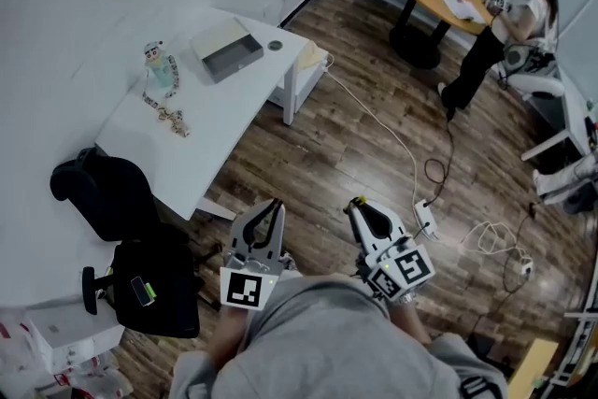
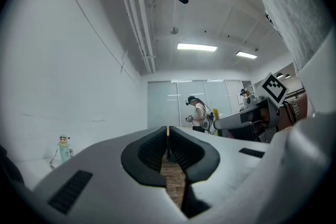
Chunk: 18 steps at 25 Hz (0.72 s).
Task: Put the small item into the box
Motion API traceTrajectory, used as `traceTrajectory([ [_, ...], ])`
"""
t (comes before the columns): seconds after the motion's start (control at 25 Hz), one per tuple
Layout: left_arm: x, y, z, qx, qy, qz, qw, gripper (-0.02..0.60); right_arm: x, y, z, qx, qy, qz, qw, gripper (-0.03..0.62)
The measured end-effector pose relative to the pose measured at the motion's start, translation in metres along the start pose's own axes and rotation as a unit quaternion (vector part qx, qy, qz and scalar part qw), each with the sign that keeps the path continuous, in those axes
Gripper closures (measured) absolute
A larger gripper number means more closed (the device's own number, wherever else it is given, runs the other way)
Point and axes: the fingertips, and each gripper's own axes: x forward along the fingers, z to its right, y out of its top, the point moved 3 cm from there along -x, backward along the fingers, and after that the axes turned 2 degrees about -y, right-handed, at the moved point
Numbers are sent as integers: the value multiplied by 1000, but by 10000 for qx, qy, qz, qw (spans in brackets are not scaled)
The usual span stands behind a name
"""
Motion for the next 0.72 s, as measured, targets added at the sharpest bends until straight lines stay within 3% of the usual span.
traceTrajectory([
  [0.44, 8, -14, -56, -88, 201, -154, 9996, 535, 64, -2, -1, -32, 119, -171, 9998, 547],
  [0.72, 24, -20, -83, -52, 546, -209, 9983, 535, 103, -2, 19, 12, 333, -256, 9991, 547],
])
